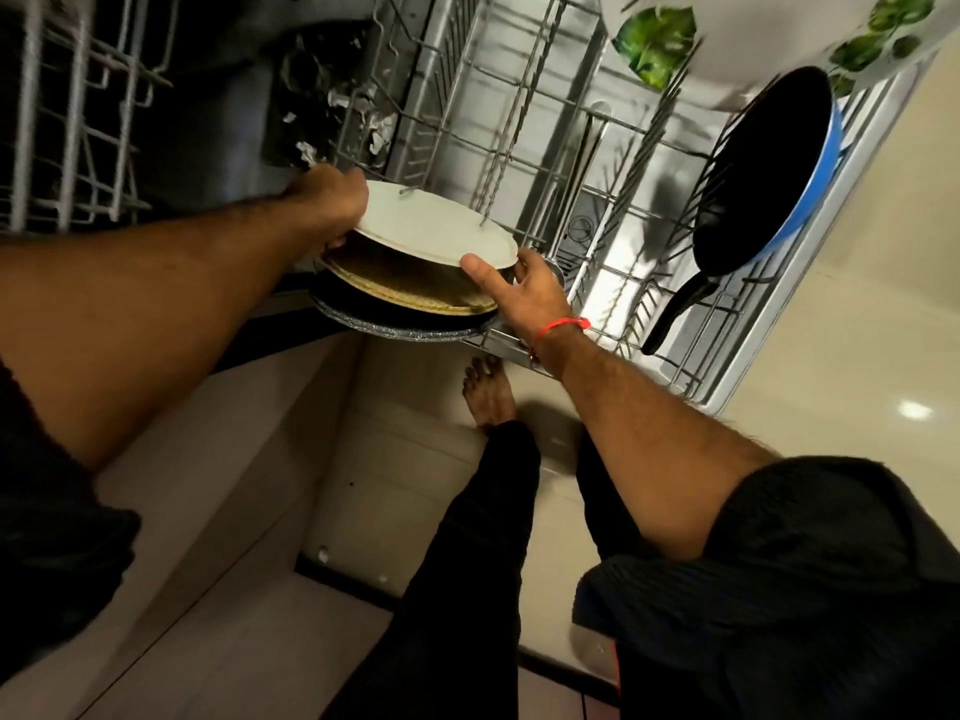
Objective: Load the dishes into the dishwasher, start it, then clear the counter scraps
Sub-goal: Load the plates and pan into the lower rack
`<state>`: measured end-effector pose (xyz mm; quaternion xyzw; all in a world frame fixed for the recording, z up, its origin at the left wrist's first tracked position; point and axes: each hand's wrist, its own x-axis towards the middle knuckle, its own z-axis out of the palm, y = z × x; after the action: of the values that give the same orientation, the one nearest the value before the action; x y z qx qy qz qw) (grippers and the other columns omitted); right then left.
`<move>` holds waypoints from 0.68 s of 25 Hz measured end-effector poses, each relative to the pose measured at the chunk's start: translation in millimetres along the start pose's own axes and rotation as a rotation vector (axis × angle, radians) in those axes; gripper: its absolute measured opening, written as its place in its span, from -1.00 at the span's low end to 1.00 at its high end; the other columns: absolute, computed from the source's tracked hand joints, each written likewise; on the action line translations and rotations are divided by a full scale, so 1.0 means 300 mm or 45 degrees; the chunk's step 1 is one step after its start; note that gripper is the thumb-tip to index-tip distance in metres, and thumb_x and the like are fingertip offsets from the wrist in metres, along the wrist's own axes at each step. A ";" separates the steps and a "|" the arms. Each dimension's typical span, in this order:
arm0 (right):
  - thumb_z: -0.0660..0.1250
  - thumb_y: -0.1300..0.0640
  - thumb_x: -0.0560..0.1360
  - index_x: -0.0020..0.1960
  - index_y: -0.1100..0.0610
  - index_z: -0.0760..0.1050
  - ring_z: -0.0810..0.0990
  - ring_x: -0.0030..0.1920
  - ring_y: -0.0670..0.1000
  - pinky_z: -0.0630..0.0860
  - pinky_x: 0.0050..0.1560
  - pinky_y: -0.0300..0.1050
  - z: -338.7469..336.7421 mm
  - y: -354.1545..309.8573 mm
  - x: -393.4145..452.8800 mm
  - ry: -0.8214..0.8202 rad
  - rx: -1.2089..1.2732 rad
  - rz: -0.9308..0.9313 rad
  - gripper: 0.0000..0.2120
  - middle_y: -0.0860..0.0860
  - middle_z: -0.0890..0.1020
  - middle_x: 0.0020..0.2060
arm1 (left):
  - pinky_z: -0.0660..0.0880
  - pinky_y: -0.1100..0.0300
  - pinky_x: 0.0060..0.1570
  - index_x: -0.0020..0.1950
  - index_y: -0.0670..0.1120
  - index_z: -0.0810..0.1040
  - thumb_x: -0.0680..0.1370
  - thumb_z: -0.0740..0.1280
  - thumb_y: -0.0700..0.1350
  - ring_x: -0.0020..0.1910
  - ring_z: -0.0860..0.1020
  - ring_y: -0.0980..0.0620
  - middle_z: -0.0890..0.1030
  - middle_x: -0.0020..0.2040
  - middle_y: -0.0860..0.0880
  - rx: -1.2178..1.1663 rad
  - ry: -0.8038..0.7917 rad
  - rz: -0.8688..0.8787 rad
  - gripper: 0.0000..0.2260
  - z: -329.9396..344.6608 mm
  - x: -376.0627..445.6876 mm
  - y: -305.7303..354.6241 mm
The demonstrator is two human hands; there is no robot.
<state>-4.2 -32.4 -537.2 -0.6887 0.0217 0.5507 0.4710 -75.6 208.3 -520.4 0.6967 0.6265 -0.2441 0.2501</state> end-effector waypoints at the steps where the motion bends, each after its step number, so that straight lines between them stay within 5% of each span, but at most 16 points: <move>1: 0.52 -0.11 0.41 0.45 0.16 0.31 0.53 0.23 -0.10 0.47 0.34 -0.08 -0.001 0.003 -0.013 -0.003 0.026 0.004 -0.25 -0.06 0.55 0.27 | 0.54 0.06 -0.25 0.09 -0.22 0.59 0.60 0.03 0.07 -0.21 0.63 -0.21 0.65 0.00 -0.29 0.012 0.030 -0.034 -0.53 -0.005 -0.031 0.015; 4: 0.50 -0.01 0.45 0.53 0.14 0.19 0.46 0.31 -0.09 0.43 0.37 -0.07 -0.013 0.001 -0.077 -0.005 0.082 0.060 -0.22 0.02 0.48 0.38 | 0.45 -0.03 0.32 0.42 -0.17 0.47 0.67 0.04 0.01 0.30 0.52 -0.28 0.53 0.36 -0.26 -0.074 0.157 -0.064 -0.56 -0.005 -0.123 0.017; 7: 0.44 0.05 0.52 0.55 0.11 0.14 0.47 0.37 -0.01 0.43 0.39 0.01 -0.030 -0.059 -0.155 0.006 -0.034 0.081 -0.27 0.07 0.48 0.40 | 0.40 -0.05 0.33 0.46 -0.10 0.40 0.68 0.09 0.02 0.33 0.47 -0.27 0.48 0.39 -0.24 -0.190 0.214 -0.051 -0.60 -0.042 -0.277 -0.038; 11: 0.34 0.06 0.58 0.45 0.08 0.34 0.62 0.13 0.05 0.58 0.14 -0.01 -0.060 -0.169 -0.301 0.074 -0.251 0.031 -0.52 0.01 0.62 0.16 | 0.45 -0.13 0.28 0.53 0.02 0.31 0.68 0.12 0.05 0.29 0.50 -0.30 0.51 0.36 -0.25 -0.344 0.214 -0.099 -0.59 -0.096 -0.553 -0.093; 14: 0.32 0.10 0.58 0.12 -0.01 0.50 0.64 0.04 0.14 0.55 0.12 0.09 -0.078 -0.258 -0.465 -0.033 -0.399 -0.031 -0.87 0.06 0.67 0.01 | 0.52 -0.09 0.18 0.56 0.12 0.22 0.68 0.08 0.12 0.08 0.62 -0.20 0.68 0.05 -0.15 -0.541 0.139 -0.126 -0.56 -0.143 -0.798 -0.147; 17: 0.33 0.17 0.56 0.10 0.06 0.56 0.58 -0.06 0.04 0.46 0.04 -0.11 -0.061 -0.371 -0.678 -0.206 -0.577 -0.162 -0.86 -0.08 0.60 -0.22 | 0.53 0.00 0.15 0.53 0.11 0.28 0.68 0.09 0.11 -0.04 0.63 -0.06 0.68 -0.28 0.04 -0.723 0.189 -0.114 -0.59 -0.247 -1.082 -0.219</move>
<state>-9.4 -82.2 -310.1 -0.7304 -0.1834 0.5641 0.3386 -170.0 18.8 -255.1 0.5863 0.7165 -0.0181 0.3775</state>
